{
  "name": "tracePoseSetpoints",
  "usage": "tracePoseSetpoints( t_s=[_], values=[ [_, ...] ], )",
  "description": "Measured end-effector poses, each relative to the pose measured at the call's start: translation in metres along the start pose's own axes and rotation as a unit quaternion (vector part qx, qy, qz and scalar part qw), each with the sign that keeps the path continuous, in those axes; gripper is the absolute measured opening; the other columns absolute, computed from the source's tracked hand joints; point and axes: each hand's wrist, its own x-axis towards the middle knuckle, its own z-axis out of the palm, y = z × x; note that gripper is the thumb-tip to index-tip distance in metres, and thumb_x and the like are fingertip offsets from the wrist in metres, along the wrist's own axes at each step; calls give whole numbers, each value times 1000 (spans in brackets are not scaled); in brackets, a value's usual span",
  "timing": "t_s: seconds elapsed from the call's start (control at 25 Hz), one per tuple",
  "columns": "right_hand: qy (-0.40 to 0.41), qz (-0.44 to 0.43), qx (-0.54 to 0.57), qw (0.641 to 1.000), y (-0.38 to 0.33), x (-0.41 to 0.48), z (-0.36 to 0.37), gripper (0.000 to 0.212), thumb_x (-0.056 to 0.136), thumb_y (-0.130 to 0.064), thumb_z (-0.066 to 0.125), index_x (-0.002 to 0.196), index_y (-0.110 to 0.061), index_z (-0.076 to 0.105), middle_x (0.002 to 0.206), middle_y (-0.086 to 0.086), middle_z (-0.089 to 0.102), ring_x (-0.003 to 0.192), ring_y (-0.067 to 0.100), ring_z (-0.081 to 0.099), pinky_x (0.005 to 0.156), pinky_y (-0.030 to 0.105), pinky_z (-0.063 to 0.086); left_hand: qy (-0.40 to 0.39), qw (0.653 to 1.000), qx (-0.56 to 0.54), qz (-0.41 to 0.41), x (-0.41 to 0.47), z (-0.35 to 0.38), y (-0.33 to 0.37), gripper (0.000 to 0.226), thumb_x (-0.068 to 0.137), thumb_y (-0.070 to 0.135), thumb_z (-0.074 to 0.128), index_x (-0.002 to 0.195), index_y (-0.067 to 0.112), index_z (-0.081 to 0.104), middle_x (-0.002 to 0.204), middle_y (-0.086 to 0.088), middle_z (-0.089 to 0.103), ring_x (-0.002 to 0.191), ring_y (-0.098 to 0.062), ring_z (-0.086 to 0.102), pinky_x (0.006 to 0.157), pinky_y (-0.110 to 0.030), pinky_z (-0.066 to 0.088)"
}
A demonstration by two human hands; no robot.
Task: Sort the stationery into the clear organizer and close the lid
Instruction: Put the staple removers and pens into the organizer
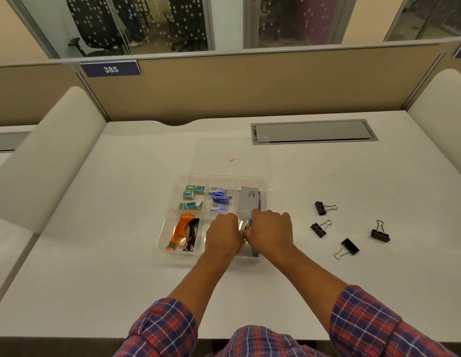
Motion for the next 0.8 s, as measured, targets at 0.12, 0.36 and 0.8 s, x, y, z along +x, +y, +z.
tracePoseSetpoints(
  t_s=[0.12,0.36,0.8],
  values=[
    [2,-12,-68,998,-5,-4,0,24,84,-43,63,74,-26,49,70,-2,64,63,21,42,75,40,25,-5,1000,-27,5,3,1,-6,21,90,34,75,90,13,72,85,-6,71,67,-17,59,64,-26,47],
    [25,-25,-52,998,-3,-10,11,15,83,-37,64,90,-24,64,84,2,64,76,24,55,75,41,32,64,995,-58,56,-5,-1,-13,22,98,37,63,107,18,72,99,-2,74,88,-16,69,79,-30,57],
    [102,-64,35,992,46,-14,17,65,106,-48,26,161,-19,8,170,8,6,155,28,9,123,50,15,145,968,-17,206,1,1,7,62,95,43,63,148,15,45,152,-13,49,144,-34,42,120,-49,34]
  ],
)
